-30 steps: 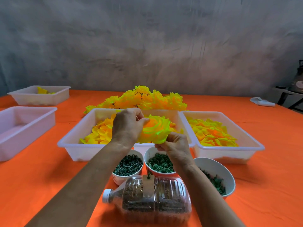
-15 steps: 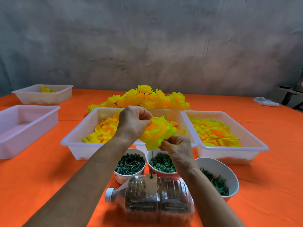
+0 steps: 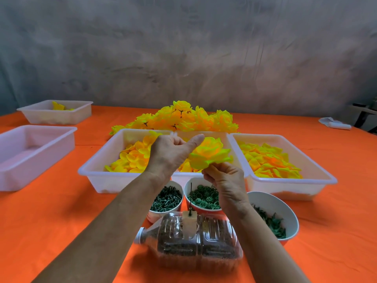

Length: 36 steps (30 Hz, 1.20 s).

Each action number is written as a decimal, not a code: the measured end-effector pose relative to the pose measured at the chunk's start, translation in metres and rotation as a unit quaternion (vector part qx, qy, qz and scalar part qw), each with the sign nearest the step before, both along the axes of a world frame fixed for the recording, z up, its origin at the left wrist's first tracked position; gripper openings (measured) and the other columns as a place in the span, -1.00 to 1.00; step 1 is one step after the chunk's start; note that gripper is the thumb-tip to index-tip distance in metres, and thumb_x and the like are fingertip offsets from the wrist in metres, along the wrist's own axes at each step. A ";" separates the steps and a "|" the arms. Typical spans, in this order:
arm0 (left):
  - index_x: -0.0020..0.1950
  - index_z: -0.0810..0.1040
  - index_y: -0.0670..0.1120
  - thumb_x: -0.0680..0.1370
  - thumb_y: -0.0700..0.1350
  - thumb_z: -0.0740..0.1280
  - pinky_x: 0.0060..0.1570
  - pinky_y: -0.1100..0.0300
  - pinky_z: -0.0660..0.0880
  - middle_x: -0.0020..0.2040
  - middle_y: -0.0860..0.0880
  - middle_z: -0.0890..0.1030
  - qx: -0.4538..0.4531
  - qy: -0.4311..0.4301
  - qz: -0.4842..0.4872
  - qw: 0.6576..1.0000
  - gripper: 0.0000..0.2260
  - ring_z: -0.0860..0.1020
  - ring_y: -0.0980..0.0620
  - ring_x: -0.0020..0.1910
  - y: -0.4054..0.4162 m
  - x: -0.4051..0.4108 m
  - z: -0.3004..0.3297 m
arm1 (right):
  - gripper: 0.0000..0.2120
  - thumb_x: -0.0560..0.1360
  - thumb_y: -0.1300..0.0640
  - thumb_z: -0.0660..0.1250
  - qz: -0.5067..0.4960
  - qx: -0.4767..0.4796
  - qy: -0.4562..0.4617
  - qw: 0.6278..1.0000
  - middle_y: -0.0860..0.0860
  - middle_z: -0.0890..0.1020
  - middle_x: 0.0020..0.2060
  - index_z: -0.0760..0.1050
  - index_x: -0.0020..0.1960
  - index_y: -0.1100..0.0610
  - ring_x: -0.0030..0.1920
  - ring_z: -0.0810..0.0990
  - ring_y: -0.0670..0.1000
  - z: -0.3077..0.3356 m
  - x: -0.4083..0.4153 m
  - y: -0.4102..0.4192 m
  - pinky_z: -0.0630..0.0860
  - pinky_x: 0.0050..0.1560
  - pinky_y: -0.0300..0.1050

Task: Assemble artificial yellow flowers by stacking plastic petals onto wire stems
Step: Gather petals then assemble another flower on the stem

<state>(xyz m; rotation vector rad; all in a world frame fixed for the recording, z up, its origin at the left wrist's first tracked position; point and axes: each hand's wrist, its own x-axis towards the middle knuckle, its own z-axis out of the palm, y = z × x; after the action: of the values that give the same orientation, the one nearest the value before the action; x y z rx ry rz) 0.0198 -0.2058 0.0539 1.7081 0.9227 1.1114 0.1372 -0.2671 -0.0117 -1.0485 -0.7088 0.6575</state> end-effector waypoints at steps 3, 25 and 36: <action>-0.21 0.56 -0.24 0.42 0.05 0.47 -0.45 0.32 0.38 -0.36 -0.07 0.53 -0.051 0.026 -0.013 0.998 -0.66 0.42 0.07 -0.41 0.001 -0.001 0.004 | -0.76 0.40 0.39 0.40 -0.010 0.013 -0.034 0.999 -0.03 0.62 -0.48 0.61 -0.36 0.12 -0.42 0.55 -0.12 0.000 -0.001 -0.001 0.54 -0.30 -0.29; -0.18 0.56 -0.11 0.53 -0.08 0.38 -0.32 0.27 0.46 -0.26 0.00 0.57 -0.107 -0.109 -0.015 0.988 -0.87 0.49 0.10 -0.30 0.001 -0.006 -0.005 | -0.78 0.40 0.40 0.39 -0.032 0.037 -0.009 0.999 0.01 0.63 -0.36 0.64 -0.20 0.09 -0.24 0.52 0.01 0.000 -0.004 -0.002 0.53 -0.18 -0.19; -0.25 0.54 -0.15 0.47 -0.14 0.44 -0.34 0.30 0.36 -0.34 0.00 0.51 -0.048 -0.043 -0.021 0.998 -0.84 0.43 0.13 -0.36 -0.011 -0.003 -0.007 | -0.78 0.41 0.40 0.38 -0.048 0.035 0.022 0.998 0.07 0.60 -0.37 0.62 -0.25 0.11 -0.22 0.49 0.06 -0.001 -0.005 0.003 0.50 -0.15 -0.11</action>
<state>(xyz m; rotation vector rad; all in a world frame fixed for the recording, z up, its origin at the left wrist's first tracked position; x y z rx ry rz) 0.0169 -0.2164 0.0469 1.5827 0.8682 1.0863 0.1320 -0.2645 -0.0132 -0.9940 -0.6350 0.5682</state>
